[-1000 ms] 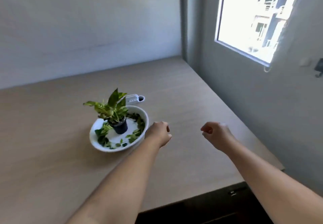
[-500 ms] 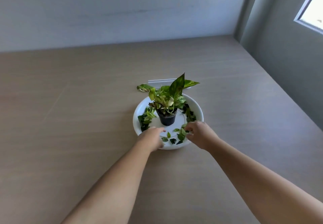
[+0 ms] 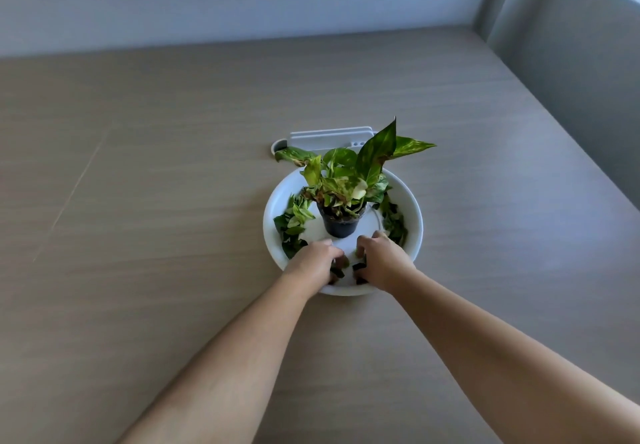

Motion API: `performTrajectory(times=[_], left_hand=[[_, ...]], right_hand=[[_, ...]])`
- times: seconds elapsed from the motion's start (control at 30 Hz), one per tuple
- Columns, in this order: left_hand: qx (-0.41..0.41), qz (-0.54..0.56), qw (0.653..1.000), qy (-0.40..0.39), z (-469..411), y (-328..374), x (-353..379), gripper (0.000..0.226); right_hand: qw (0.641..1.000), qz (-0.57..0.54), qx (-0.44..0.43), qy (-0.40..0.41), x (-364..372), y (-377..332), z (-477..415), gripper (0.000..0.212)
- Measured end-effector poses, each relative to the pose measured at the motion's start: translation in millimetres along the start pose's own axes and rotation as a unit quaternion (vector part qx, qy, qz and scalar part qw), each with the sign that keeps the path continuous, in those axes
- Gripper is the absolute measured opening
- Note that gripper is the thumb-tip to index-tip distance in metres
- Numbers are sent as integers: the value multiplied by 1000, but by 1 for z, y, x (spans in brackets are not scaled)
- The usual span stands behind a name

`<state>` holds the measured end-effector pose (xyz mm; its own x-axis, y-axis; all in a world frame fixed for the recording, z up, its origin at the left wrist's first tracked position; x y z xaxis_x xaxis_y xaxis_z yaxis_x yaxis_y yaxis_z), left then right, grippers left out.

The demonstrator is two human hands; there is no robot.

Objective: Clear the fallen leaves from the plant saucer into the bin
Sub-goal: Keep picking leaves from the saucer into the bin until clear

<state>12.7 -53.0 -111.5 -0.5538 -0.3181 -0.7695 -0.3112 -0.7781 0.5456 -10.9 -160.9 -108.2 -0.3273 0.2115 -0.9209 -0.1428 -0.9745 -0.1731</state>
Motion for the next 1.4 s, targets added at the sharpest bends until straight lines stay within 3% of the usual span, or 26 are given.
performTrajectory(times=[0.1, 0.27, 0.43, 0.5, 0.73, 0.9, 1.13, 1.27, 1.37, 1.4], left_hand=[[-21, 27, 999, -24, -1, -3, 1, 22], [-23, 78, 997, 16, 1, -8, -3, 16], [25, 57, 998, 20, -8, 4, -2, 38], [29, 46, 998, 11, -12, 6, 0, 36], [3, 53, 997, 48, -10, -4, -3, 27], [-23, 60, 998, 24, -2, -11, -8, 25], [-61, 14, 997, -52, 2, -7, -4, 21], [-78, -27, 995, -52, 2, -1, -5, 18], [-74, -49, 994, -56, -3, -3, -2, 19], [-73, -53, 994, -54, -4, -4, -2, 12]], right_hand=[[999, -18, -24, -9, -2, 4, -4, 22], [999, -32, -17, -12, -4, 14, -8, 25], [998, -65, 3, 19, -24, 25, -9, 22], [997, -73, 1, 24, -26, 25, -9, 19], [999, -38, -38, -10, -2, 3, -24, 50], [999, 5, -43, 6, -1, 3, -22, 30], [994, 51, -38, -86, 0, -6, -11, 20], [993, 71, -27, -87, 7, -11, -9, 33], [992, 90, -32, -78, 8, -14, -12, 12], [992, 95, -31, -76, 8, -15, -12, 14]])
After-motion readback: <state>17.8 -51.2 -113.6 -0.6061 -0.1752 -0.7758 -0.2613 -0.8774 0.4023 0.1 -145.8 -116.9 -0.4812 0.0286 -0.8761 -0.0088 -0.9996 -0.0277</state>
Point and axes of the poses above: each hand's wrist, its own z-axis away from the middle knuckle, its own x-axis out of the palm, y = z × x, the point moved 8 cm from there along -z, towards the middle knuckle, and after that the axes turned 10 degrees about z, right-handed, at the moved point
